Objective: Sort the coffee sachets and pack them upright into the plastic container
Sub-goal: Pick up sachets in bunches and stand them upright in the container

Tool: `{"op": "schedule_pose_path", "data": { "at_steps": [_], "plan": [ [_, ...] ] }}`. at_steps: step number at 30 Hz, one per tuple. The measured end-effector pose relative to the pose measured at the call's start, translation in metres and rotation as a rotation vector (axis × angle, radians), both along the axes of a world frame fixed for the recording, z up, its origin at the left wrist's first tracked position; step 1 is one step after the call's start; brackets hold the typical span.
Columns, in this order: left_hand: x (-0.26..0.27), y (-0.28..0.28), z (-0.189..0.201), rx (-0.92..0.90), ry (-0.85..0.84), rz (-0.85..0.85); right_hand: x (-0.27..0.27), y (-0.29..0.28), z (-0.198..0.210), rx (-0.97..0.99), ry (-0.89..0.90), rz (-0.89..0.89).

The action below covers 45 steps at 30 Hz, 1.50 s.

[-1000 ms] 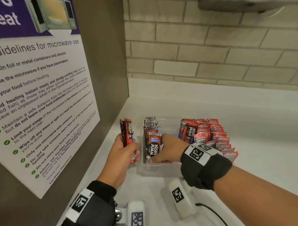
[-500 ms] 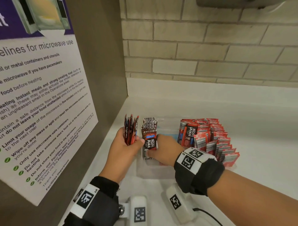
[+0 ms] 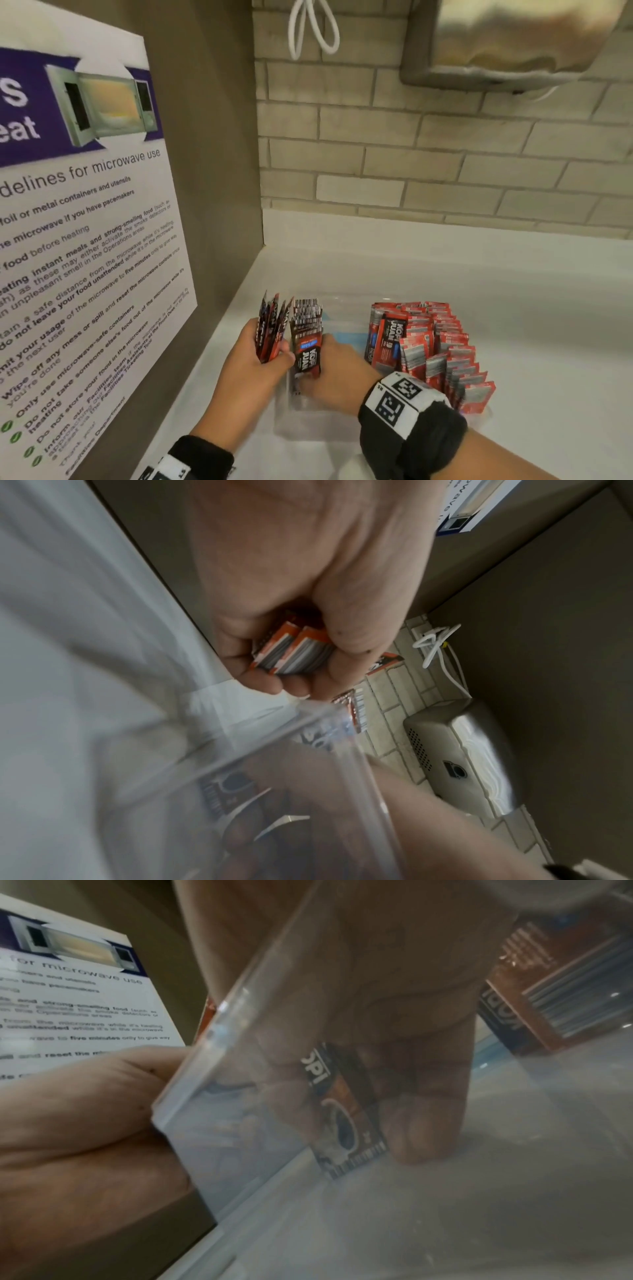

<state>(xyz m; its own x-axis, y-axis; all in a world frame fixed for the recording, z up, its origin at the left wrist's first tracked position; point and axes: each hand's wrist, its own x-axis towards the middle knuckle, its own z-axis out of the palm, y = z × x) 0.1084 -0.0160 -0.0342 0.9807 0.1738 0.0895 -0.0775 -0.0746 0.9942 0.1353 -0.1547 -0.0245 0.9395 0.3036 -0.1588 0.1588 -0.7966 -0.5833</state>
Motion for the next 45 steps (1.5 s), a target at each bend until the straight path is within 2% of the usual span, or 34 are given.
{"op": "schedule_pose_path", "data": {
  "at_steps": [7,11,13,15,17,19,23,27,31,33,36,38,41,43,45],
  "plan": [
    [-0.005,0.002,0.021,-0.183,-0.066,-0.018,0.004,-0.01,0.019,-0.062,0.106,0.034],
    [-0.014,0.004,0.034,-0.349,-0.019,-0.087,-0.004,-0.019,0.033,-0.081,0.169,0.029],
    [-0.016,0.005,0.043,-0.528,0.018,-0.144,-0.007,-0.025,0.045,-0.092,0.103,0.013],
    [-0.017,0.005,0.052,-0.677,0.045,-0.211,-0.01,-0.032,0.06,-0.07,-0.048,-0.016],
    [-0.017,0.004,0.06,-0.713,0.04,-0.258,-0.014,-0.033,0.075,0.062,-0.204,-0.04],
    [-0.019,0.001,0.064,-0.674,0.009,-0.263,-0.019,-0.028,0.086,0.265,-0.283,-0.049],
    [-0.026,-0.01,0.071,-0.527,-0.026,-0.247,-0.03,-0.013,0.09,0.644,-0.134,-0.041],
    [-0.029,-0.013,0.072,-0.462,-0.058,-0.209,-0.033,-0.008,0.082,0.808,-0.055,-0.061],
    [-0.031,-0.016,0.072,-0.436,-0.09,-0.164,-0.036,-0.008,0.081,0.959,-0.079,-0.066],
    [-0.032,-0.017,0.072,-0.454,-0.089,-0.107,-0.037,-0.01,0.083,1.015,-0.142,-0.026],
    [-0.03,-0.013,0.074,-0.578,-0.052,0.005,-0.034,-0.019,0.093,1.104,-0.311,0.089],
    [-0.032,-0.012,0.078,-0.66,-0.035,-0.016,-0.03,-0.023,0.101,1.005,-0.537,0.181],
    [-0.04,-0.017,0.087,-0.757,-0.026,-0.183,-0.024,-0.025,0.105,0.735,-0.856,0.205],
    [-0.045,-0.023,0.091,-0.761,-0.036,-0.266,-0.023,-0.025,0.104,0.744,-0.896,0.188],
    [-0.045,-0.026,0.092,-0.717,-0.05,-0.226,-0.025,-0.026,0.1,0.805,-0.85,0.191]
  ]
}}
